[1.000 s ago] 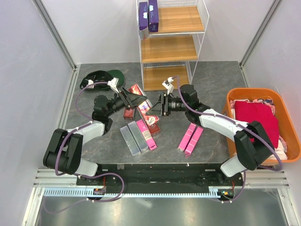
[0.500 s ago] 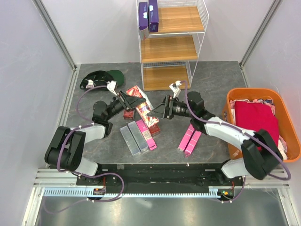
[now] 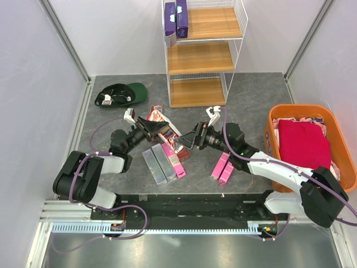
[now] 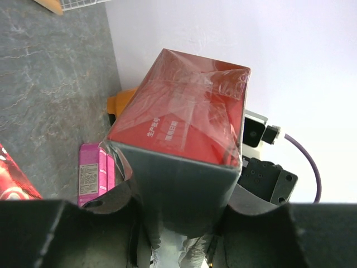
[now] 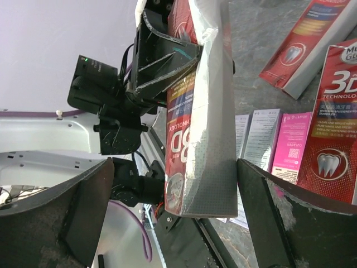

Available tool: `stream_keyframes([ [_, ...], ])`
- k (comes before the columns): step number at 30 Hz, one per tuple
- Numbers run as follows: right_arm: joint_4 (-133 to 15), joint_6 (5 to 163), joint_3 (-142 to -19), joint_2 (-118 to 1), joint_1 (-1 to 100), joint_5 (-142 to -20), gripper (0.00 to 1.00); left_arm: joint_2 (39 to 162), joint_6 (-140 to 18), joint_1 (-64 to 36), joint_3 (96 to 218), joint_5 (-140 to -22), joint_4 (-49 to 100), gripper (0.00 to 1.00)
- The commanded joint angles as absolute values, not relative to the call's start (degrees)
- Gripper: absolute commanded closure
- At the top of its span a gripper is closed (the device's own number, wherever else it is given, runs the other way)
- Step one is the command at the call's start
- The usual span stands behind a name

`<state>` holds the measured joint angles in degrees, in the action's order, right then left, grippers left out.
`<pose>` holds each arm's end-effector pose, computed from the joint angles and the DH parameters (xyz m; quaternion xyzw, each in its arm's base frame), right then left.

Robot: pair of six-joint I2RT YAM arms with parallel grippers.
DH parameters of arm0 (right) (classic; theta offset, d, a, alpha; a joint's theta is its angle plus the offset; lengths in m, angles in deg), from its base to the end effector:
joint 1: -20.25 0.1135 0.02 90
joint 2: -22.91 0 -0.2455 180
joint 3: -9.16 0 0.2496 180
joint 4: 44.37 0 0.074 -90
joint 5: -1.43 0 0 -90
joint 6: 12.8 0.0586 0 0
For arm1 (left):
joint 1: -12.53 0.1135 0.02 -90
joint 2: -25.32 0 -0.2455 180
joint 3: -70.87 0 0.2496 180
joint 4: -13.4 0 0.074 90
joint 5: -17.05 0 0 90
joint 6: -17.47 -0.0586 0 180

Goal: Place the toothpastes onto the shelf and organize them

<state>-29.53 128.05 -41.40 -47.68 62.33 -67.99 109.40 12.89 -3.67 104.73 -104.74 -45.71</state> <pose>0.2098 0.2172 0.2479 -0.0646 0.7336 0.5719 0.3614 0.2571 -0.1068 0.1850 -0.1839 0.6329 -0.6789 0.3237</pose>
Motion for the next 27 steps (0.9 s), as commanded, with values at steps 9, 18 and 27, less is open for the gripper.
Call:
stream_keyframes([
  [9,-35.08,126.59,-40.52,-47.32,64.1,-74.15,0.07,106.09,15.71,-3.02,104.64,-100.46,-58.3,0.77],
  [18,-22.71,130.55,-37.1,-49.95,64.28,-72.14,0.16,107.15,16.32,-2.94,105.17,-101.16,-59.27,0.77],
  [27,-14.34,132.92,-37.01,-53.65,64.54,-69.41,0.38,108.82,17.2,-2.41,105.35,-102.12,-60.76,0.76],
])
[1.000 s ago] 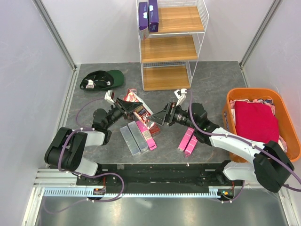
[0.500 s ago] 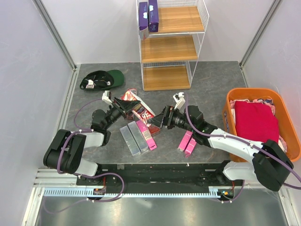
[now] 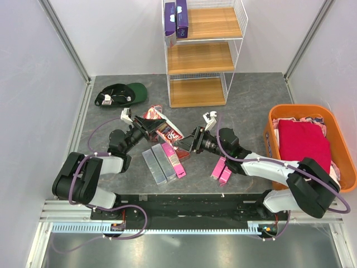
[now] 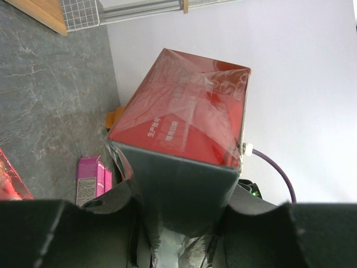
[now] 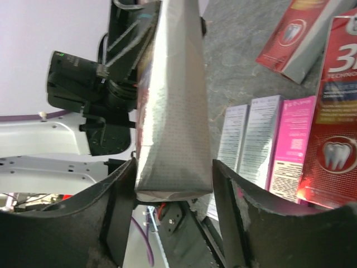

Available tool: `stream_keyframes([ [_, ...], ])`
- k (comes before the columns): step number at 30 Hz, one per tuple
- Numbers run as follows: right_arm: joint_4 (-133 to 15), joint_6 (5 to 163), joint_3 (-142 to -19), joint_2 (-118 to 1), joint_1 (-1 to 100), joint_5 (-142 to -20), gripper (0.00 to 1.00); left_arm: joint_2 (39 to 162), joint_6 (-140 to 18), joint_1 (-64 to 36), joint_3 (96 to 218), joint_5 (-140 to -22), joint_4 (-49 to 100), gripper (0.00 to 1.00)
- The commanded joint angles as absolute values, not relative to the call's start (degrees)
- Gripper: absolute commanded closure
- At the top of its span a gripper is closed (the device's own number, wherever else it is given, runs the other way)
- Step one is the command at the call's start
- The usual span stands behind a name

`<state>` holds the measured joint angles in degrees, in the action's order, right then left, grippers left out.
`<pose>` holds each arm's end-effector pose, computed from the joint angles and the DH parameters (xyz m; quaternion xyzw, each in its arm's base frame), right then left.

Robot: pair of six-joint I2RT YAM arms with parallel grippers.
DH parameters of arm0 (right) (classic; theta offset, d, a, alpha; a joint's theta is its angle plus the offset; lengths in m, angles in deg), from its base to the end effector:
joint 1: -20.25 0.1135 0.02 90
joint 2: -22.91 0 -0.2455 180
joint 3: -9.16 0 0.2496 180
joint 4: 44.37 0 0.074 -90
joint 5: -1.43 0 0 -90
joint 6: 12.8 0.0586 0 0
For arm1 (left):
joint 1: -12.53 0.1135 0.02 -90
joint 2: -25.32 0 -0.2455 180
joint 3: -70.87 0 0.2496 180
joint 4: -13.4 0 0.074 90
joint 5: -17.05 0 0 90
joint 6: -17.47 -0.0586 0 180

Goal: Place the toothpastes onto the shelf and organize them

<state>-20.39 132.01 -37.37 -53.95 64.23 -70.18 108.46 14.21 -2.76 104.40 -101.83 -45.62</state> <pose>0.2091 0.2275 0.2122 -0.0367 0.7424 0.5773 0.3380 0.2588 -0.1001 0.1876 -0.2113 0.6195 -0.6756 0.3393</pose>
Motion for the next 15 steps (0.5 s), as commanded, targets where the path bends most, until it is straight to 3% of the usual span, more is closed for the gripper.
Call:
stream_keyframes([
  [1,-14.77,133.01,-37.01,-53.38,64.63,-69.41,0.41,108.91,17.2,-2.41,105.35,-102.13,-60.94,0.75],
  [4,-16.17,132.84,-37.01,-52.24,64.54,-70.11,0.49,109.34,17.12,-2.15,105.43,-102.48,-61.38,0.66],
  [6,-16.97,132.57,-37.1,-51.45,64.54,-70.82,0.53,109.87,17.12,-1.97,105.52,-102.91,-61.99,0.54],
  [9,-18.73,131.61,-37.62,-51.45,64.54,-71.43,0.55,110.4,16.77,-1.79,106.05,-103.97,-61.82,0.19],
  [15,-18.11,132.57,-38.68,-52.42,64.45,-71.87,0.56,108.13,13.17,-1.44,107.54,-106.61,-57.79,0.11],
])
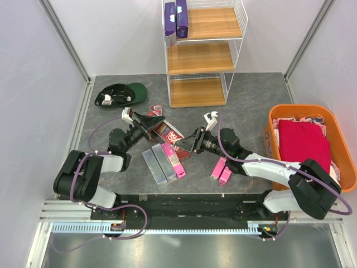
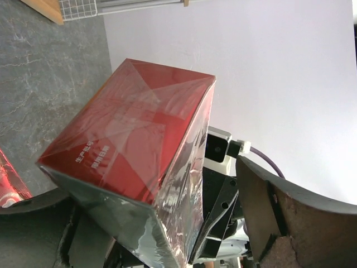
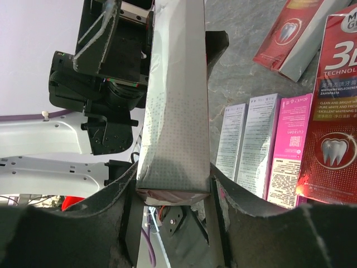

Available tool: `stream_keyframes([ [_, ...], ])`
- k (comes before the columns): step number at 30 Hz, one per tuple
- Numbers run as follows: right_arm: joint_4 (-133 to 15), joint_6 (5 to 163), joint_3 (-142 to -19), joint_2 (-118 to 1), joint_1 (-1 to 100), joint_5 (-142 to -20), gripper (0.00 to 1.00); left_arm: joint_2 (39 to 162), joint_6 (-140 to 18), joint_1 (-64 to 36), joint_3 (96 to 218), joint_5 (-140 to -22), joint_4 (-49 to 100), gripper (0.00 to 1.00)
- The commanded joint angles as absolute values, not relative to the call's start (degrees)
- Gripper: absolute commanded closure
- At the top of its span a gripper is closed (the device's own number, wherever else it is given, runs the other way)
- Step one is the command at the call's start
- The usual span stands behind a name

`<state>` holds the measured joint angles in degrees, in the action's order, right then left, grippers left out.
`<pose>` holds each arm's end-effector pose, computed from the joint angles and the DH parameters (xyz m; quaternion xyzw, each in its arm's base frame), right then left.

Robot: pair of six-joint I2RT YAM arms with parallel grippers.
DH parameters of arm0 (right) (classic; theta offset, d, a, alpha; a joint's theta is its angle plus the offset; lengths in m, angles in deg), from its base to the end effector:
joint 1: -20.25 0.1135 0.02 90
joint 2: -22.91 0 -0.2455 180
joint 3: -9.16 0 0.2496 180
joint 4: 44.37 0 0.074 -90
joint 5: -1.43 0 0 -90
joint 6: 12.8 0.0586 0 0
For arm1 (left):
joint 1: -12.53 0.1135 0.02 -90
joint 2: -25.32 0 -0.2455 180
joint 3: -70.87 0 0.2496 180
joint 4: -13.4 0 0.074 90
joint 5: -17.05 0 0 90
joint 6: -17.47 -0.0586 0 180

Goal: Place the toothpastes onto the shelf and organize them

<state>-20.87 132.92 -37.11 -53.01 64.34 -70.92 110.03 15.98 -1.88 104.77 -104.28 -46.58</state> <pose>0.2076 0.2259 0.2142 -0.0275 0.7418 0.5786 0.3379 0.2612 -0.0986 0.1843 -0.2120 0.6221 -0.6825 0.3198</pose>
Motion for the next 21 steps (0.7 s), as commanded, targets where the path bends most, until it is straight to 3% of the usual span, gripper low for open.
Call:
stream_keyframes([
  [1,-18.46,132.48,-38.85,-52.07,64.45,-72.13,0.56,107.42,12.29,-1.35,107.81,-107.04,-56.47,0.11],
  [6,-23.81,131.26,-40.43,-49.17,63.4,-74.93,0.58,98.48,1.68,-1.35,110.44,-106.44,-34.44,0.09],
  [7,-24.7,131.08,-40.35,-47.6,63.05,-75.73,0.59,96.53,-0.53,-1.35,110.97,-104.69,-30.05,0.02],
  [12,-27.43,131.43,-38.86,-42.84,60.86,-78.46,0.66,84.23,-16.24,-1.44,115.71,-95.82,-0.37,0.01],
  [21,-33.14,131.61,-40.08,-36.25,55.58,-76.36,0.69,72.0,-25.94,-1.35,119.23,-82.36,17.01,0.0],
])
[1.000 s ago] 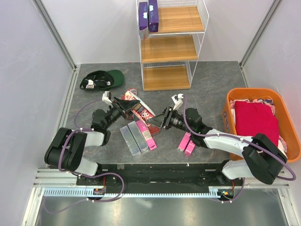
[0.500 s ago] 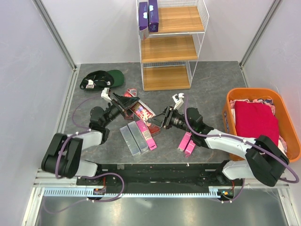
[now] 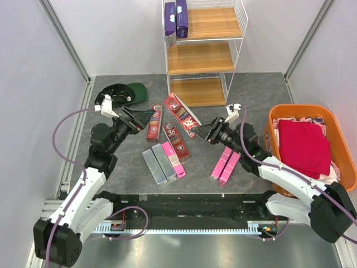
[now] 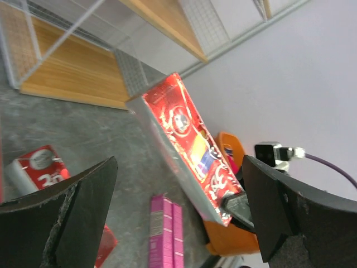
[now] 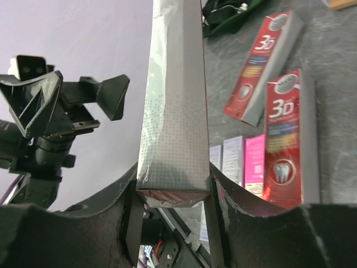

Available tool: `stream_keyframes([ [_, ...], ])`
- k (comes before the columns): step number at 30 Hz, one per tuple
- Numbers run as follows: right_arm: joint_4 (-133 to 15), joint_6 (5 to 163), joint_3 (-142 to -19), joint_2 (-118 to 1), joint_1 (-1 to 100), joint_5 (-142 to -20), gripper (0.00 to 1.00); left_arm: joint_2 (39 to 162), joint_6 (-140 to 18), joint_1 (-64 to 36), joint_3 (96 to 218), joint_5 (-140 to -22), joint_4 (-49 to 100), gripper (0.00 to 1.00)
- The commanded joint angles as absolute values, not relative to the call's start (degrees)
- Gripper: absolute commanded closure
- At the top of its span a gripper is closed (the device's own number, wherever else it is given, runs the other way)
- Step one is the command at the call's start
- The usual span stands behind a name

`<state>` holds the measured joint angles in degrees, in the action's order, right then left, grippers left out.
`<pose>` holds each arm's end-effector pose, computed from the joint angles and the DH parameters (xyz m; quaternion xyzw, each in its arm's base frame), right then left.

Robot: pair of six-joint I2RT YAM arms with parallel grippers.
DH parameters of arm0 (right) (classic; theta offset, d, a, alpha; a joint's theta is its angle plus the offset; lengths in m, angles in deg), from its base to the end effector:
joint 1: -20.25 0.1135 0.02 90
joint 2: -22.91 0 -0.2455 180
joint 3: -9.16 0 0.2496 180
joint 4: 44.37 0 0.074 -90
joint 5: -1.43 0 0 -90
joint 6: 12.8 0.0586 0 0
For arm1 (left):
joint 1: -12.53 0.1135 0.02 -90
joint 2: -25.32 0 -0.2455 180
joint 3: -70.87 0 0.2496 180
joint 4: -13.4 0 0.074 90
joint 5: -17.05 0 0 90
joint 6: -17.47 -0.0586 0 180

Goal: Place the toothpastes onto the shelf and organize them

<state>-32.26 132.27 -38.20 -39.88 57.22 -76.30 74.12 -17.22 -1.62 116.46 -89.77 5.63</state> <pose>0.2157 0.1780 0.2578 0.0413 0.7257 0.5450 0.4179 0.2258 -0.0744 0.2946 -0.1353 0.6661 -0.4956 0.5408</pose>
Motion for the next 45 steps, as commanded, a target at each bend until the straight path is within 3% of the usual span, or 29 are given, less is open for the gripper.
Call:
stream_keyframes([
  [1,-33.67,131.52,-40.26,-35.03,55.32,-76.36,0.69,71.73,-26.73,-1.53,119.84,-79.91,20.94,0.0],
  [7,-38.59,129.59,-44.03,-33.26,54.88,-76.8,0.69,69.53,-29.03,-2.85,122.49,-70.68,28.34,0.0],
  [23,-45.19,120.36,-71.27,-39.84,54.96,-80.92,0.7,74.63,-28.59,-4.25,123.28,-71.01,27.74,0.0],
  [45,-52.64,109.47,-120.82,-74.29,53.47,-113.96,0.69,76.56,-28.41,-5.66,123.28,-71.19,25.9,0.0],
])
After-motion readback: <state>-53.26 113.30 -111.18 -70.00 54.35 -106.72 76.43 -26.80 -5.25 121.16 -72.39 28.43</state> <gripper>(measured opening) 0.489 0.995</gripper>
